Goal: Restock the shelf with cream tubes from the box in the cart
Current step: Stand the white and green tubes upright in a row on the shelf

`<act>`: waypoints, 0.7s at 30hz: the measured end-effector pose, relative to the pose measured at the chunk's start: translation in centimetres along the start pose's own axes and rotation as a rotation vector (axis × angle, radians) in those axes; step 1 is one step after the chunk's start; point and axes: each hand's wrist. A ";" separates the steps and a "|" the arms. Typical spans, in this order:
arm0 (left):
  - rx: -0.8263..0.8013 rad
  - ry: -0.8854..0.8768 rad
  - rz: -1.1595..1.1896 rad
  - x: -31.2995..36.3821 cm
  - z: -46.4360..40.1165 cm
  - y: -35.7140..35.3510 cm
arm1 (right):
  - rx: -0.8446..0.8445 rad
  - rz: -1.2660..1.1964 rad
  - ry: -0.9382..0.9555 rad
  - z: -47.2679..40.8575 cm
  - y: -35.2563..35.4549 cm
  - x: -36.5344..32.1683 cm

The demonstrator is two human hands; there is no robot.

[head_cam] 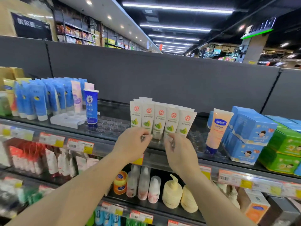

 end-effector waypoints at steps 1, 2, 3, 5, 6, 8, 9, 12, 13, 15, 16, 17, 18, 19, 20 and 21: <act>0.012 -0.005 -0.041 -0.8 0.6 0.8 | -0.034 0.066 0.042 0.1 -0.6 -1.0; 0.027 -0.005 -0.097 -1.7 1.3 1.8 | -0.073 0.131 0.075 0.1 -1.4 -2.2; 0.043 0.001 -0.158 -2.7 2.1 2.9 | -0.109 0.186 0.106 0.2 -2.3 -3.6; 0.055 0.046 -0.275 -5.4 4.0 5.6 | -0.166 0.257 0.165 0.4 -4.8 -7.1; 0.036 0.088 -0.325 -7.1 5.2 7.3 | -0.190 0.273 0.191 0.7 -6.2 -9.2; -0.035 0.177 -0.425 -11.0 8.1 11.2 | -0.246 0.282 0.243 1.7 -9.9 -13.9; -0.066 0.208 -0.477 -13.4 9.8 13.4 | -0.273 0.284 0.269 2.5 -12.1 -16.5; -0.098 0.339 -0.581 -21.3 16.0 20.7 | -0.349 0.299 0.370 5.5 -19.8 -25.6; -0.097 0.388 -0.605 -23.9 18.2 23.4 | -0.381 0.283 0.395 6.7 -22.3 -29.0; -0.093 0.481 -0.645 -28.5 22.8 28.6 | -0.507 0.193 0.409 8.9 -26.8 -35.7; -0.106 0.525 -0.670 -30.7 25.0 31.1 | -0.574 0.161 0.413 10.0 -28.7 -38.9; -0.110 0.560 -0.695 -32.7 27.1 33.5 | -0.616 0.152 0.432 11.0 -30.3 -42.0; -0.102 0.588 -0.722 -34.6 29.0 35.7 | -0.629 0.157 0.470 12.0 -31.8 -44.9; -0.081 0.617 -0.741 -36.4 30.9 37.7 | -0.630 0.160 0.520 12.9 -33.2 -47.6; -0.057 0.653 -0.747 -38.1 32.6 39.5 | -0.633 0.158 0.568 13.7 -34.6 -50.2; -0.032 0.691 -0.736 -39.6 34.2 41.1 | -0.649 0.154 0.599 14.4 -35.8 -52.5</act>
Point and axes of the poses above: each hand's wrist, its own z-axis away from the middle knuckle, its own y-axis out of the back of the hand, x = y × z, and after that the axes turned 5 degrees about y, right-handed
